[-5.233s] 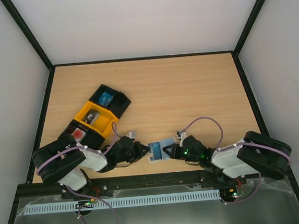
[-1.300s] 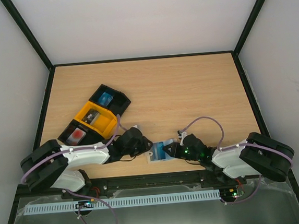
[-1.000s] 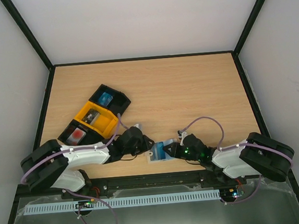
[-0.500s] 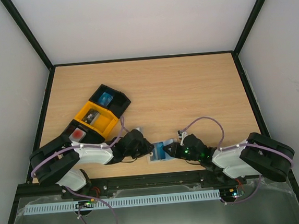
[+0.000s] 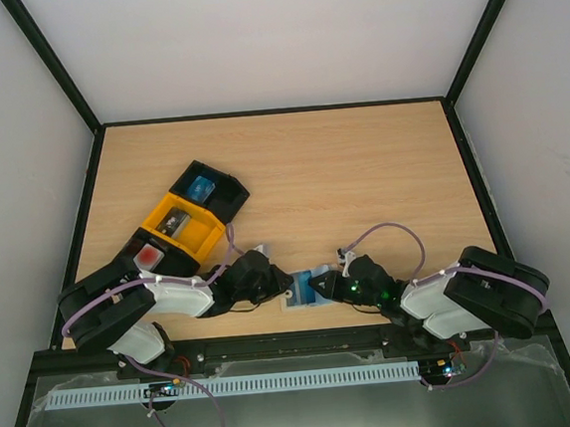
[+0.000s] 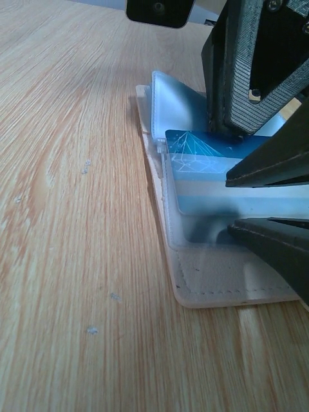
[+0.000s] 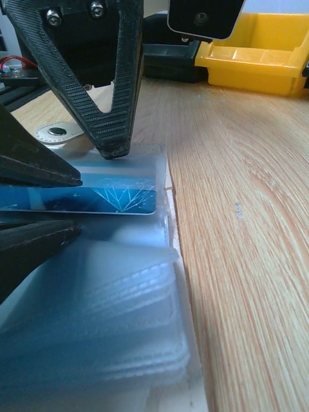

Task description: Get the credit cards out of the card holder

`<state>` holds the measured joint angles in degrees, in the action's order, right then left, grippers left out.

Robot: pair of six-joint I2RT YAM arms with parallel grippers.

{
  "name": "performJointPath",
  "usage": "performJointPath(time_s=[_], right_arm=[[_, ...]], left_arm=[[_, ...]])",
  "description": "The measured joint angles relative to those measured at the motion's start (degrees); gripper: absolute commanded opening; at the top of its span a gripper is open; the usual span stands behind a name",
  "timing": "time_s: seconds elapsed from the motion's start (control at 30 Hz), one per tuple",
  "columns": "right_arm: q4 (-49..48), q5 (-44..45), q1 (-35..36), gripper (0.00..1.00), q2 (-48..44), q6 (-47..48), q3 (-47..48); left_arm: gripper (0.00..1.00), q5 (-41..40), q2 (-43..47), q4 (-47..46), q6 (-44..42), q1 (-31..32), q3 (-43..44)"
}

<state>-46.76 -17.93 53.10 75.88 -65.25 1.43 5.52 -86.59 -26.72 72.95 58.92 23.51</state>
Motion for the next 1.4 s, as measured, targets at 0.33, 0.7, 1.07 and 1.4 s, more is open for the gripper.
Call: performJointPath(time_s=[0.33,0.7,1.07,1.4], right_arm=[[-4.4,-0.7,-0.2,0.14,3.6,-1.7,0.0],[-9.6,-1.5,-0.3,0.02,8.0,-4.5,0.0],[0.2,1.2,-0.3,0.02,-2.4,-3.4,-0.6],[18.9,9.0,-0.2,0.02,-21.7,0.2,-0.9]], left_arm=[[0.15,-0.1,-0.1,-0.9,0.8,0.0,-0.5],[0.15,-0.4,0.0,-1.3,1.0,0.1,-0.9],[0.15,-1.1,0.0,-1.3,1.0,0.3,-1.1],[0.24,-1.0,0.1,-0.9,0.5,0.3,-0.7]])
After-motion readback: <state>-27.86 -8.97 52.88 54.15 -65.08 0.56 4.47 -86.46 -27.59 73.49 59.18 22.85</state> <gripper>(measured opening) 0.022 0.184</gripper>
